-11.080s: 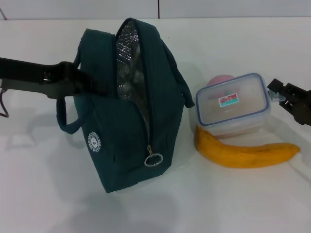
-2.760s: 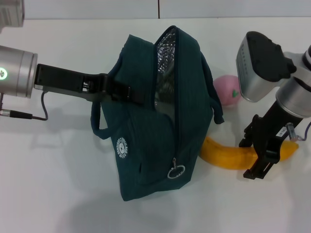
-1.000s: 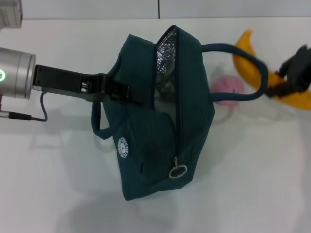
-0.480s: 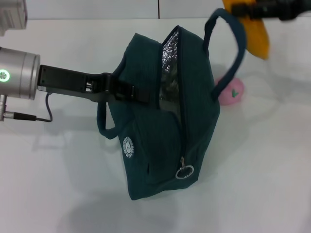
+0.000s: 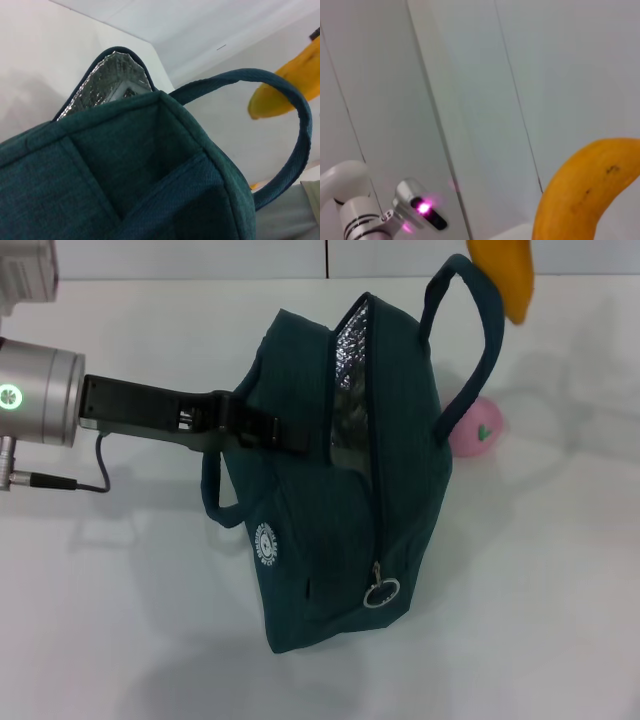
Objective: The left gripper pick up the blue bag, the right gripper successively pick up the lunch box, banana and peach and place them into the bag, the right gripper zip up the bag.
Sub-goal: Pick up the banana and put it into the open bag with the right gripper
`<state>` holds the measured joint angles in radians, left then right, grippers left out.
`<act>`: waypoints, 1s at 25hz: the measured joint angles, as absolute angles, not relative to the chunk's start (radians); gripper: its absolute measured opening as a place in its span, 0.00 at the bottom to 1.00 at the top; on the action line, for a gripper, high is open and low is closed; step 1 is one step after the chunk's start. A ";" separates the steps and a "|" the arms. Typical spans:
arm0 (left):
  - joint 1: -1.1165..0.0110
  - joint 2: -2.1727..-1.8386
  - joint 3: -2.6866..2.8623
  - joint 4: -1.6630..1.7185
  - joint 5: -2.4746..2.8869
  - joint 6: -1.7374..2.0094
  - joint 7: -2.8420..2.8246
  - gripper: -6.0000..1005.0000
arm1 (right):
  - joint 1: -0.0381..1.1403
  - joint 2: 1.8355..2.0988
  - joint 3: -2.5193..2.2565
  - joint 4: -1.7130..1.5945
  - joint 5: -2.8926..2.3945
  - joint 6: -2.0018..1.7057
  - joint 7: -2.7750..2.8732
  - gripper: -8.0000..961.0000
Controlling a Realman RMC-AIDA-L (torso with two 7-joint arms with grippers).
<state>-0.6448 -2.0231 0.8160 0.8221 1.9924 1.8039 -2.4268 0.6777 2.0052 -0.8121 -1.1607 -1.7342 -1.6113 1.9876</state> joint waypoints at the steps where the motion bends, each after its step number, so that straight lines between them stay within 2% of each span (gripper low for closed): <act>1: -0.644 -2.024 0.816 0.822 1.992 1.804 -2.427 0.04 | 0.671 2.005 -0.813 -1.158 -1.734 -1.613 1.985 0.44; 14: -0.641 -2.027 0.816 0.813 1.992 1.805 -2.423 0.04 | 0.616 2.013 -0.836 -1.112 -1.348 -1.680 1.866 0.45; 25: -0.642 -2.024 0.816 0.812 1.942 1.805 -2.421 0.04 | 0.744 2.016 -0.982 -0.607 -1.299 -1.595 1.570 0.47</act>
